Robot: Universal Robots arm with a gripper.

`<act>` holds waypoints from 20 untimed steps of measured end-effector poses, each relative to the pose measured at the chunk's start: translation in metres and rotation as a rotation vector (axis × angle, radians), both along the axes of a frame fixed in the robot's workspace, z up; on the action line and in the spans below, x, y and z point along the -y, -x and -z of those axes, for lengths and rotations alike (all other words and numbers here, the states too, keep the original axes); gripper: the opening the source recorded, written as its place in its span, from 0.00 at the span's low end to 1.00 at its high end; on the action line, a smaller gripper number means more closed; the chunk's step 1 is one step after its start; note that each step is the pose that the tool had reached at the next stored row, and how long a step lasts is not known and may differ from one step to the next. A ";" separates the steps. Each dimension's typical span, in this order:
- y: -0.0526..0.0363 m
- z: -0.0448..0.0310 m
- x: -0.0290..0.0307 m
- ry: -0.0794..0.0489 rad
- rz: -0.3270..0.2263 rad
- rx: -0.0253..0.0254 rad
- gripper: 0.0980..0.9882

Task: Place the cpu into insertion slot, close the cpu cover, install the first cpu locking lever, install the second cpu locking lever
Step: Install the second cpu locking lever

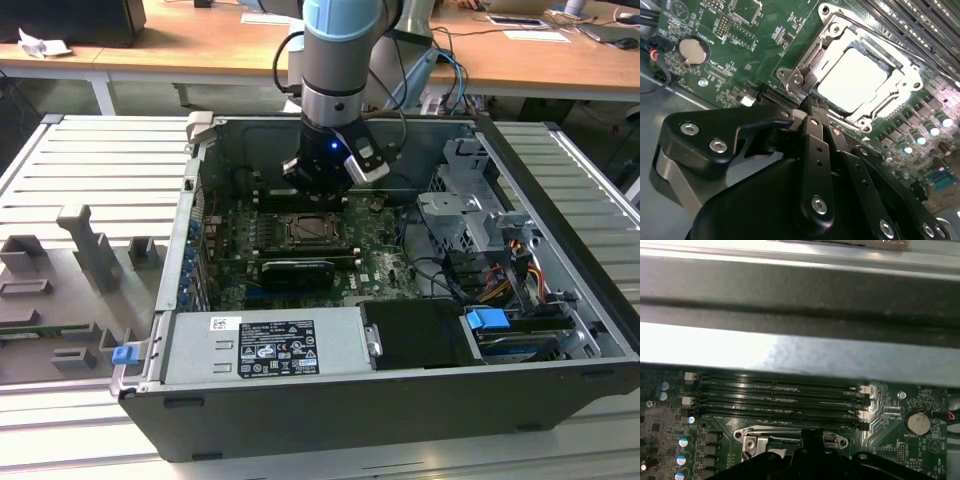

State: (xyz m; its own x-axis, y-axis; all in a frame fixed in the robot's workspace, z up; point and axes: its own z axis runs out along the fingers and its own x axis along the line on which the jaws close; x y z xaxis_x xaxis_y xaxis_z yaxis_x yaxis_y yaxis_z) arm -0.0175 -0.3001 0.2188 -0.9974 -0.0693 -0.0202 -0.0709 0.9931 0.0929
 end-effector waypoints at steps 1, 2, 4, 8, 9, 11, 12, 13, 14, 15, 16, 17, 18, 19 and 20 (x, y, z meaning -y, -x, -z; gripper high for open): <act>0.0000 -0.0028 0.0000 0.000 0.000 0.0000 0.01; 0.0000 -0.0064 0.0000 0.000 0.000 0.0000 0.01; 0.0000 -0.0150 0.0000 0.000 0.000 -0.0001 0.01; 0.0000 -0.0295 0.0000 0.001 0.000 -0.0002 0.01; 0.0000 -0.0296 0.0003 0.000 0.000 0.0000 0.01; 0.0000 -0.0296 0.0022 0.001 0.000 -0.0001 0.01; 0.0000 -0.0295 0.0050 0.001 0.000 0.0000 0.01; 0.0000 -0.0294 0.0075 0.001 0.000 -0.0001 0.01; 0.0000 -0.0291 0.0100 0.000 0.001 -0.0001 0.01; 0.0000 -0.0285 0.0102 0.000 0.011 0.0001 0.01; 0.0000 -0.0283 0.0105 0.001 0.020 -0.0001 0.01; 0.0000 -0.0282 0.0115 0.001 0.022 -0.0002 0.01; 0.0000 -0.0281 0.0134 0.000 0.022 -0.0001 0.01; 0.0001 -0.0280 0.0168 0.000 0.022 -0.0002 0.01; 0.0001 -0.0278 0.0201 -0.001 0.022 -0.0005 0.01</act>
